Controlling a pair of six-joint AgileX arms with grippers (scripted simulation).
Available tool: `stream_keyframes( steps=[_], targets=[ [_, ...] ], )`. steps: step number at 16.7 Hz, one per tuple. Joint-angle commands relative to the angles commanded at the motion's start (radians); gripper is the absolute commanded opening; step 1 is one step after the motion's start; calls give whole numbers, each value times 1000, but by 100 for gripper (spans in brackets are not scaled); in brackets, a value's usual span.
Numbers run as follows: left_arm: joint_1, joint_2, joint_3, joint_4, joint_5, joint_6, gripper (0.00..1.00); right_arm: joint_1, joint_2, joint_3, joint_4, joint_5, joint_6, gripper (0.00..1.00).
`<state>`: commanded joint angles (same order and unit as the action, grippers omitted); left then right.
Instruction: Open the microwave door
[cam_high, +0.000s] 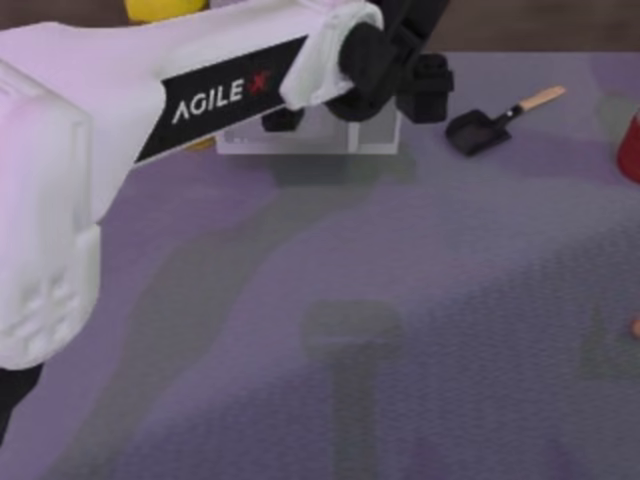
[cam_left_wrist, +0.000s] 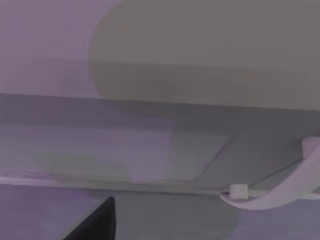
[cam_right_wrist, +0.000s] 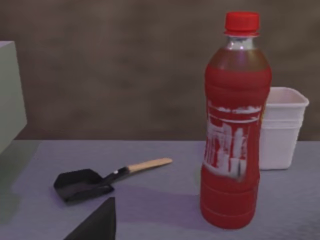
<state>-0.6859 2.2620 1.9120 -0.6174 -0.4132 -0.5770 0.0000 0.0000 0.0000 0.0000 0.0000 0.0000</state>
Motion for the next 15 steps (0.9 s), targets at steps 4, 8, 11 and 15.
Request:
stream_keyframes(
  steps=[4, 8, 11, 15],
  targets=[
    [37, 132, 72, 67, 23, 34, 100, 0, 0, 0, 0, 0, 0, 100],
    [42, 142, 79, 74, 26, 38, 100, 0, 0, 0, 0, 0, 0, 100],
    [42, 142, 79, 74, 26, 38, 77, 0, 0, 0, 0, 0, 0, 100],
    [42, 142, 79, 74, 26, 38, 47, 0, 0, 0, 0, 0, 0, 100]
  ],
)
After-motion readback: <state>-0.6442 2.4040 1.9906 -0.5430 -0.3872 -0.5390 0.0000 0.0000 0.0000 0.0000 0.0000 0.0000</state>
